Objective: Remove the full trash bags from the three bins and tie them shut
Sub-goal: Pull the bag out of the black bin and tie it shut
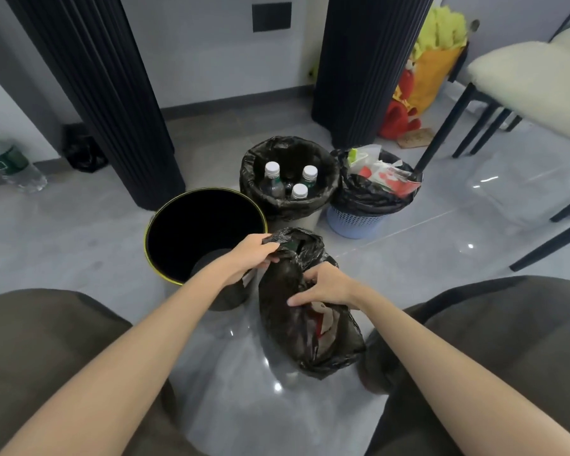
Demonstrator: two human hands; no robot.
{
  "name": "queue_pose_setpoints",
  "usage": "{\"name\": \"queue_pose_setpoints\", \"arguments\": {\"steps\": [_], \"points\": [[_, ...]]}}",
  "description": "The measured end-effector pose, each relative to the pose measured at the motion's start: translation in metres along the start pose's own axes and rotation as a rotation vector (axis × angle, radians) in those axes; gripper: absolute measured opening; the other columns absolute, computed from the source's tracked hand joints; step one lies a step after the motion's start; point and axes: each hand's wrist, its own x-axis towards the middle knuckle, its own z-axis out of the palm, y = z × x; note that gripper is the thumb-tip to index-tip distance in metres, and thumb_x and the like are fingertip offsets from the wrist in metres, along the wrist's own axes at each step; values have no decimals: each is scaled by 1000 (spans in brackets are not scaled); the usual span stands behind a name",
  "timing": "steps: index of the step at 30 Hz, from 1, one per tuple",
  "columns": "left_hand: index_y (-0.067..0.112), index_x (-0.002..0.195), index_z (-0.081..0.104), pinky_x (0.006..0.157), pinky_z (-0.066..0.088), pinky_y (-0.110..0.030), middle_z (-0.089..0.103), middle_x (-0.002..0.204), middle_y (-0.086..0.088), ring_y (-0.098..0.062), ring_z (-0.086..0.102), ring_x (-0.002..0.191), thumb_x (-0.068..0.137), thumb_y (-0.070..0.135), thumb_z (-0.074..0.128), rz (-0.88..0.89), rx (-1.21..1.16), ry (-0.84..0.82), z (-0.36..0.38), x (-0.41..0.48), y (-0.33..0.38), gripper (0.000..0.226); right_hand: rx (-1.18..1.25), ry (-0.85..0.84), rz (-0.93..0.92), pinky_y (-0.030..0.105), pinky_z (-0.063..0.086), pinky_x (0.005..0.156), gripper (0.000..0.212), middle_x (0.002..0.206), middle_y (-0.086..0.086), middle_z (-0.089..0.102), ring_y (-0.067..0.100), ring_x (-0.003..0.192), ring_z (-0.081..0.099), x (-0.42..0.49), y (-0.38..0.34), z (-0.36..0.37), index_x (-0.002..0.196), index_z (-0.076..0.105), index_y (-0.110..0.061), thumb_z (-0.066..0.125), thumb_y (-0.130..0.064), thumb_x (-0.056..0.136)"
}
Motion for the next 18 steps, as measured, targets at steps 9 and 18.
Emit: {"name": "queue_pose_setpoints", "arguments": {"steps": [9, 18], "points": [[20, 139, 39, 82, 43, -24, 57, 117, -2, -12, 54, 97, 98, 36, 41, 98, 173, 256, -30, -24, -30, 45, -252, 479, -225, 33, 40, 68, 11, 87, 6, 68, 27, 86, 61, -2, -9, 10, 95, 57, -15, 54, -26, 94], [46, 137, -27, 105, 26, -42, 36, 142, -2, -27, 39, 126, 98, 39, 37, 175, 1255, 193, -34, -40, -107, 76, -287, 553, -306, 39, 44, 66, 12, 84, 6, 62, 28, 76, 57, 9, -11, 27, 99, 44, -13, 44, -25, 98]]}}
